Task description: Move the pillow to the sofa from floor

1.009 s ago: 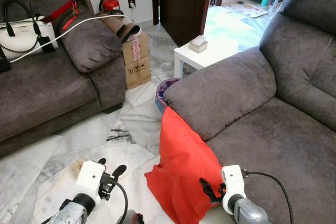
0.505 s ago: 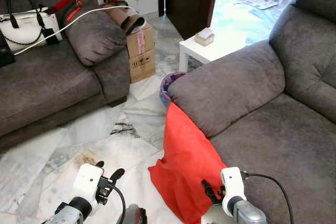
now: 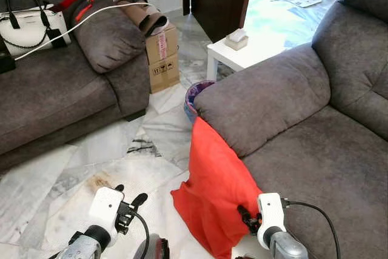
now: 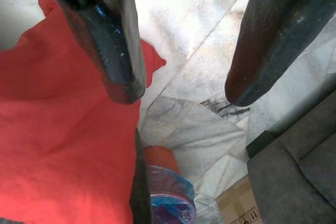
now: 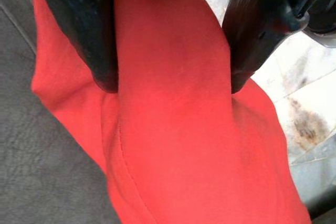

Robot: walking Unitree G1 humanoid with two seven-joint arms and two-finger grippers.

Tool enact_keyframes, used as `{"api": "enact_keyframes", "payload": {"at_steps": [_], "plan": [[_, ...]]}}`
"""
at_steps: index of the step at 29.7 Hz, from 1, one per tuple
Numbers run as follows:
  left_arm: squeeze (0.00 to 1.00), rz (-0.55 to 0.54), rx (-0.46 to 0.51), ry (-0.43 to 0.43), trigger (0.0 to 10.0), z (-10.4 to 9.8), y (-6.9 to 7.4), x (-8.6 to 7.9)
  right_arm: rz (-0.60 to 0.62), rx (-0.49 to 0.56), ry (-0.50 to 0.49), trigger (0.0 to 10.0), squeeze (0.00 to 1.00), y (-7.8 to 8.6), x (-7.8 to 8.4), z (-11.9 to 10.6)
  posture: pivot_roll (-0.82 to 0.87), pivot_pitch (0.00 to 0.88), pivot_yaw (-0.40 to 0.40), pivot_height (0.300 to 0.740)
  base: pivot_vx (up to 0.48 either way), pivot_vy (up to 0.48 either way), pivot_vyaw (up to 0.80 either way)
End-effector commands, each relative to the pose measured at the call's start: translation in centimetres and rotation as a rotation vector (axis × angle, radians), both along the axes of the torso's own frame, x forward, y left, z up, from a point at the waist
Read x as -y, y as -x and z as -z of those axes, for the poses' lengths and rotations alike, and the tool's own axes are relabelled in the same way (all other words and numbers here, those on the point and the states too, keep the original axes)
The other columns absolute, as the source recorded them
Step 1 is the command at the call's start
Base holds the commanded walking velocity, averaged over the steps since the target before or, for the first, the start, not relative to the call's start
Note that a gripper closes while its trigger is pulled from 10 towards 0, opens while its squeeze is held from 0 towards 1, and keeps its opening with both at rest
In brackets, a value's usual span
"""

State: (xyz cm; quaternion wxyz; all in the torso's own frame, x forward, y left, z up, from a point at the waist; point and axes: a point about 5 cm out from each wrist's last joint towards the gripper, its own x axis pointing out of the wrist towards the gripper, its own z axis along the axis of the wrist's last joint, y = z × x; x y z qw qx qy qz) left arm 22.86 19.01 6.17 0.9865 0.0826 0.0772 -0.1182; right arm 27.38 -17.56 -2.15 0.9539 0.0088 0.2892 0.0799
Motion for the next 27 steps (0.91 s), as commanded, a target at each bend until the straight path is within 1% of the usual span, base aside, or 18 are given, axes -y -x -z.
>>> {"api": "enact_keyframes", "payload": {"at_steps": [1, 11, 13, 15, 19, 22, 27], "plan": [[0.0, -0.001, -0.019, -0.003, 10.0, 0.5, 0.2, 0.1, 0.021, -0.029, -0.012, 0.0, 0.0, 0.7, 0.3, 0.6, 0.16, 0.181, 0.012, 0.645, 0.0, 0.0, 0.0], [0.0, 0.001, -0.014, 0.003, 10.0, 0.6, -0.4, 0.5, 0.015, -0.03, 0.014, 0.0, 0.0, 0.6, 0.8, 0.4, 0.16, 0.166, 0.004, 0.645, 0.0, 0.0, 0.0], [0.0, 0.001, -0.012, 0.004, 10.0, 0.6, -0.7, 0.5, -0.023, -0.032, 0.028, 0.0, 0.0, 0.5, 0.3, 0.5, 0.15, 0.156, 0.004, 0.645, 0.0, 0.0, 0.0], [0.0, 0.002, -0.012, 0.004, 10.0, 0.6, -0.8, 0.5, -0.036, -0.032, 0.032, 0.0, 0.0, 0.5, 0.1, 0.5, 0.15, 0.156, 0.004, 0.645, 0.0, 0.0, 0.0], [0.0, 0.002, -0.01, 0.005, 10.0, 0.7, -1.0, 0.6, -0.04, -0.029, 0.021, 0.0, 0.0, 0.4, -0.1, 0.4, 0.14, 0.151, 0.004, 0.645, 0.0, 0.0, 0.0], [0.0, 0.013, -0.008, 0.013, 10.0, 0.8, -1.3, 1.1, -0.046, -0.022, -0.024, 0.0, 0.0, 0.5, -0.4, 0.4, 0.12, 0.136, 0.005, 0.645, 0.0, 0.0, 0.0], [0.0, 0.021, -0.006, 0.016, 10.0, 0.9, -1.7, 1.4, -0.046, -0.018, -0.023, 0.0, 0.0, 0.6, -0.2, 0.4, 0.1, 0.128, 0.006, 0.645, 0.0, 0.0, 0.0]]}}
